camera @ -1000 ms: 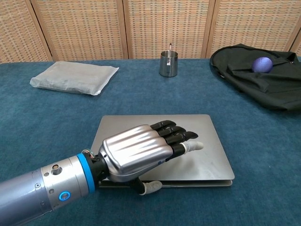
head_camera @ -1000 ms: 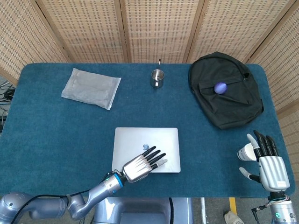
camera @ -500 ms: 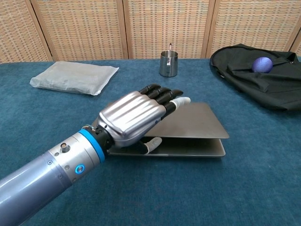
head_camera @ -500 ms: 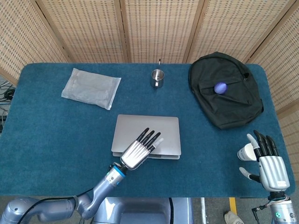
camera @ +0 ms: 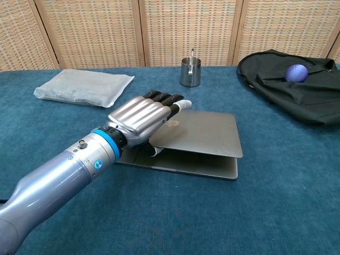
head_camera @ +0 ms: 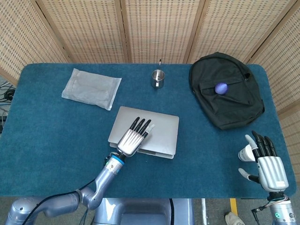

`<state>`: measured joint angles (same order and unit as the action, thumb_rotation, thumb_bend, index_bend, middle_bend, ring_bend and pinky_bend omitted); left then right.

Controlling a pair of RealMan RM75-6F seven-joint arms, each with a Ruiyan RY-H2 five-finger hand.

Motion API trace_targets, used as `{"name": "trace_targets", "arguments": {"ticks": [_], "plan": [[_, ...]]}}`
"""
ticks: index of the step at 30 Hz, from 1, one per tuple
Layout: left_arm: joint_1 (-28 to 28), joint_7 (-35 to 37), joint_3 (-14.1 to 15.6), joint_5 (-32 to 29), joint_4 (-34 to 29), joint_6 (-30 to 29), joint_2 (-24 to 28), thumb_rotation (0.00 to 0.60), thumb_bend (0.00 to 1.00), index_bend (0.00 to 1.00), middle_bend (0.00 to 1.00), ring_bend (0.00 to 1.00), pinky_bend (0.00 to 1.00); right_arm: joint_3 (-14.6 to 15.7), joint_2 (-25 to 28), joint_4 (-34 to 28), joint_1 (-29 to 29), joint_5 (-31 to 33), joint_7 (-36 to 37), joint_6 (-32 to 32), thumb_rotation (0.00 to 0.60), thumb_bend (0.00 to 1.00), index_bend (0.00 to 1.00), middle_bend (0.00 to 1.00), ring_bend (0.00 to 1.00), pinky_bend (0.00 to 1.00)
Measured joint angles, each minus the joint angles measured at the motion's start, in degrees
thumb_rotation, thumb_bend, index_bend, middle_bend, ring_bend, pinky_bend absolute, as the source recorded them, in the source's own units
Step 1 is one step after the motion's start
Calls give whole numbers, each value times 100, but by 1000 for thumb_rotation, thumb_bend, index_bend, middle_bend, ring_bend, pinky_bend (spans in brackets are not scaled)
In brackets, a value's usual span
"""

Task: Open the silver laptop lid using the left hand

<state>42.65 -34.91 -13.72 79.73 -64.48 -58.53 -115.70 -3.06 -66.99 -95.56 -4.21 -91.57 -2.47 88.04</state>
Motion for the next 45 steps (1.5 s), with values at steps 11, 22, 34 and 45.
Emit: {"name": "trace_targets", "arguments": {"ticks": [11,22,34,45], "plan": [[100,289,213,240,-213,-33,485,600,457,0,0,0,0,250,-222,429,-406,-923,1,-338,600,89,179,68,0,82],[318,722,121,104,-297,199,785,600,459,0,0,0,0,481,-515,624,-1592,-1396,470,-1863,600,778,195,133,51,200],[473,740,25,-78,-451,267,998,600,459,0,0,0,0,463,-1148,940,-2259,-965,1101,-2856,600,944,199,145,105,262],[539,812,29,-234,-454,255,1019,600,459,0,0,0,0,465,-1544,934,-2487,-695,1007,-3092,600,1000,199,145,107,266]]}}
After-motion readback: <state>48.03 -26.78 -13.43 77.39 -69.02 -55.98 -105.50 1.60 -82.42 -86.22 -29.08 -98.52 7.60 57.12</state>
